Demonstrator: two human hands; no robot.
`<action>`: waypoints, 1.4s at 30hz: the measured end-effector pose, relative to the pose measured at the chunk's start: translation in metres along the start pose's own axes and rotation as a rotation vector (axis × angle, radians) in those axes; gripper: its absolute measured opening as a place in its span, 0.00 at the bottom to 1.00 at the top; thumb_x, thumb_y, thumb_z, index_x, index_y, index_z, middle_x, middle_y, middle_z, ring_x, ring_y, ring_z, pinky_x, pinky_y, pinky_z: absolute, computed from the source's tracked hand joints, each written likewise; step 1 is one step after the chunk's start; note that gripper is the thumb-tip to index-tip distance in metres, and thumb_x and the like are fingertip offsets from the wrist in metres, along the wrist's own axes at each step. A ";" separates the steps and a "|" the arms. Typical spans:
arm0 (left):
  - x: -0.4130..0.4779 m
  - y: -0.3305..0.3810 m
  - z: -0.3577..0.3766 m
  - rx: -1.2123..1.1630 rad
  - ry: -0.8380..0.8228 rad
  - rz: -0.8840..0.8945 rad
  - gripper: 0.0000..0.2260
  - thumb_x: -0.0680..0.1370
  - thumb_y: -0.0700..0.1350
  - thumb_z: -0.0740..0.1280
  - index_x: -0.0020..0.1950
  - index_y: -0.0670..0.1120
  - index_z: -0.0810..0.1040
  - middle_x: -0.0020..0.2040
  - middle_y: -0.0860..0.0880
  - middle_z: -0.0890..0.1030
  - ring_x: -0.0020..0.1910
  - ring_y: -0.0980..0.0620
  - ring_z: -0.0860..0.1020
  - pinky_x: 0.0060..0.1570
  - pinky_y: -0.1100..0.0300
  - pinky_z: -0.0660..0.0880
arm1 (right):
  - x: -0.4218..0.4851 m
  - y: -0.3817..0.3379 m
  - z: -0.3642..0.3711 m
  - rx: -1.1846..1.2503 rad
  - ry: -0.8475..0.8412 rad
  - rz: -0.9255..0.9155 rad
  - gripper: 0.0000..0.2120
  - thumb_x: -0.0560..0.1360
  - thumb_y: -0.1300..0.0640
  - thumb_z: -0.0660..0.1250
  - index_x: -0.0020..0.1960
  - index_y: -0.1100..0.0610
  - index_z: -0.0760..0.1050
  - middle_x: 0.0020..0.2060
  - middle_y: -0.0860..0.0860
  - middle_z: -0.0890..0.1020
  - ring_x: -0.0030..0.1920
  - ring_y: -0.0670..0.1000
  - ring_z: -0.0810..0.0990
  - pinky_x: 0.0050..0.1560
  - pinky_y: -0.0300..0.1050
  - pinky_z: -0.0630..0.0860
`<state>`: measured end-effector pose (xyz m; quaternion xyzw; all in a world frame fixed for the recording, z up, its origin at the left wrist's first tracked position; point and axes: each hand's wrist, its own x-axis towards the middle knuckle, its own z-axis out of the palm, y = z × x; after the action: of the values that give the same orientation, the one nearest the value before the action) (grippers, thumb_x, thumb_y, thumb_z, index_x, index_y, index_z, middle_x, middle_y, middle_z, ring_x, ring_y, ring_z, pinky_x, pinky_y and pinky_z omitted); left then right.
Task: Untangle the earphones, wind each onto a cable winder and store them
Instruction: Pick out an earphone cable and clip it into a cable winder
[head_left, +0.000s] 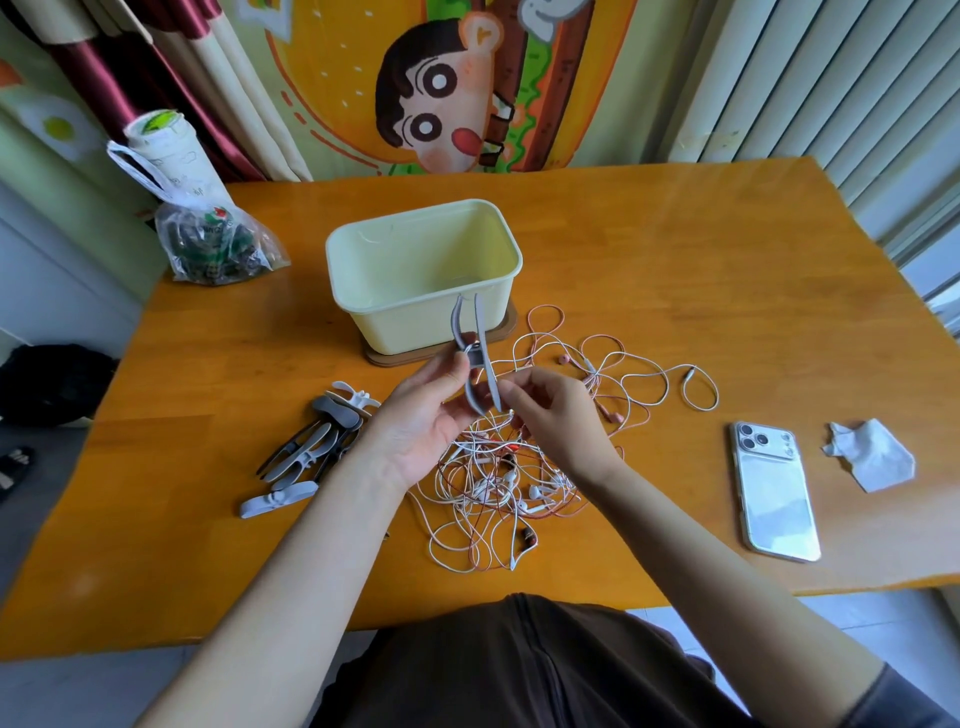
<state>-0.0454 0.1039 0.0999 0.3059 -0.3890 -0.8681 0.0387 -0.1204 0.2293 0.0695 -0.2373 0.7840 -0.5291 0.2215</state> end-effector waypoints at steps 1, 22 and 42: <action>0.000 0.000 -0.001 -0.003 -0.022 -0.015 0.11 0.80 0.41 0.60 0.59 0.45 0.78 0.56 0.42 0.80 0.56 0.45 0.79 0.57 0.53 0.76 | 0.000 0.000 0.000 0.010 -0.011 0.009 0.09 0.78 0.56 0.63 0.43 0.58 0.78 0.27 0.47 0.76 0.26 0.40 0.71 0.29 0.34 0.68; 0.012 -0.020 -0.018 0.985 0.101 0.421 0.17 0.78 0.40 0.66 0.63 0.55 0.74 0.48 0.51 0.74 0.53 0.51 0.74 0.44 0.77 0.68 | 0.013 -0.027 -0.043 -0.369 0.047 -0.234 0.06 0.75 0.55 0.69 0.45 0.58 0.82 0.33 0.43 0.77 0.31 0.36 0.73 0.33 0.29 0.67; 0.000 -0.006 0.008 0.063 -0.138 0.180 0.14 0.73 0.45 0.63 0.57 0.53 0.81 0.55 0.50 0.81 0.57 0.49 0.77 0.59 0.51 0.72 | -0.001 -0.006 -0.006 0.085 0.017 -0.080 0.10 0.79 0.56 0.62 0.41 0.55 0.78 0.26 0.46 0.71 0.26 0.44 0.65 0.27 0.36 0.61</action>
<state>-0.0487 0.1128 0.0997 0.2102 -0.4438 -0.8675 0.0796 -0.1218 0.2325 0.0767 -0.2545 0.7524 -0.5724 0.2035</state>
